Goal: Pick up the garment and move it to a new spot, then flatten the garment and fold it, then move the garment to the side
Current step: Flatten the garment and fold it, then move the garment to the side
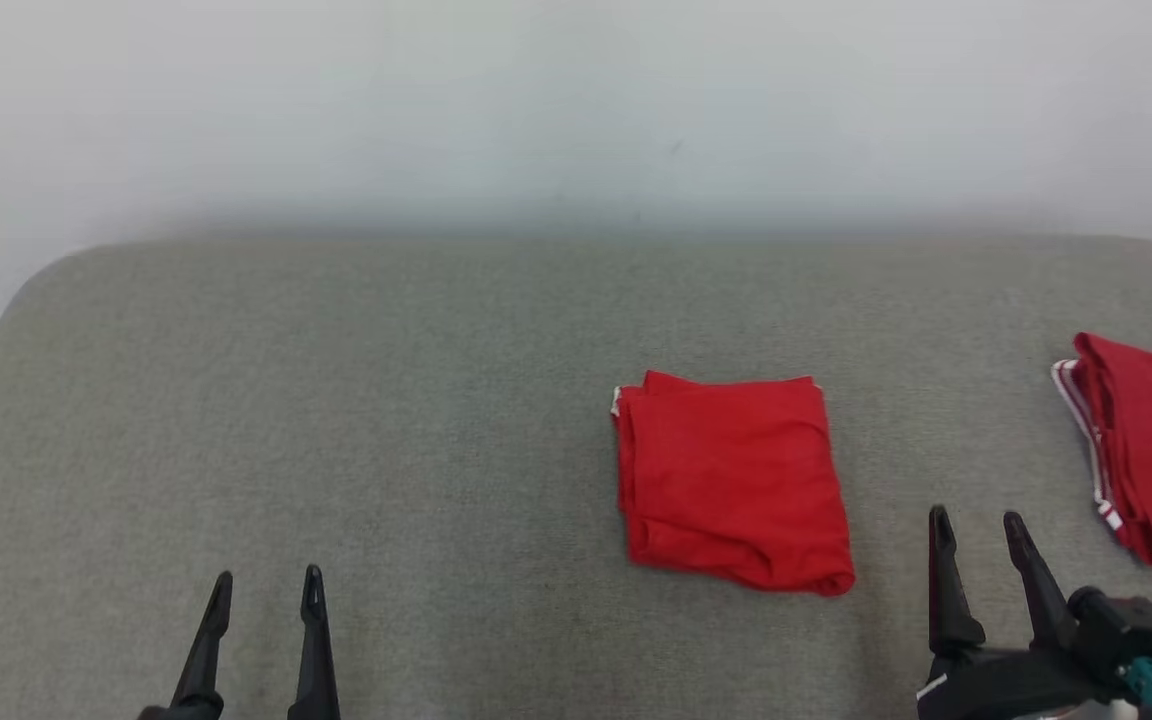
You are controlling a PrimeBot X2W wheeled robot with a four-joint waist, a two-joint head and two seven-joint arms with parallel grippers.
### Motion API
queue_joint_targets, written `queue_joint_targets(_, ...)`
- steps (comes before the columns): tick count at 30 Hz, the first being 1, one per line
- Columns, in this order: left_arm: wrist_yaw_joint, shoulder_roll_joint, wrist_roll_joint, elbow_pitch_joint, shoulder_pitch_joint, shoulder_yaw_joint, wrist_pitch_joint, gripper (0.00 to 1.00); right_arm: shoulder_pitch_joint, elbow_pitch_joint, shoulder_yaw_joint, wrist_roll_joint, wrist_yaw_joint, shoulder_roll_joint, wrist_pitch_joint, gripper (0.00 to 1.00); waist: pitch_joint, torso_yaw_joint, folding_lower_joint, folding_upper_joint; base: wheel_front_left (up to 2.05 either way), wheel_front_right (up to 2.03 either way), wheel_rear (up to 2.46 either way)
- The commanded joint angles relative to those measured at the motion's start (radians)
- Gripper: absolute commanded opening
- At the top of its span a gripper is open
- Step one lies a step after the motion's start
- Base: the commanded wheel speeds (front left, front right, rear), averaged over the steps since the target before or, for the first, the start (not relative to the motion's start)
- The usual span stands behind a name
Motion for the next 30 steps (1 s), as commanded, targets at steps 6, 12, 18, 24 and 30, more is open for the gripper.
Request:
queue_joint_targets(6,-0.010,-0.001,0.020,-0.003,0.045,0.017,-0.003,1.00,0.048,-0.003,0.044,-0.003,-0.002,-0.024,-0.047,1.00,-0.032,-0.043,0.0001,0.0000,0.00,0.00,0.00)
queue_joint_targets(12,-0.016,-0.001,0.037,0.015,0.068,0.028,-0.003,1.00,0.072,0.011,0.080,-0.013,-0.002,-0.026,-0.069,1.00,-0.041,-0.057,0.0001,0.0000,0.00,0.00,0.00)
queue_joint_targets(18,-0.012,-0.001,0.043,0.033,0.083,0.045,-0.003,1.00,0.084,0.025,0.099,-0.008,-0.002,-0.022,-0.075,1.00,-0.043,-0.066,0.0001,0.0000,0.00,0.00,0.00)
queue_joint_targets(24,-0.007,-0.001,0.040,0.040,0.087,0.055,-0.003,1.00,0.067,0.028,0.116,0.003,-0.002,-0.018,-0.080,1.00,-0.042,-0.072,0.0001,0.0000,0.00,0.00,0.00)
queue_joint_targets(30,0.001,-0.001,0.037,0.036,0.086,0.045,-0.003,1.00,0.064,0.029,0.116,0.009,-0.002,-0.016,-0.078,1.00,-0.038,-0.070,0.0001,0.0000,0.00,0.00,0.00)
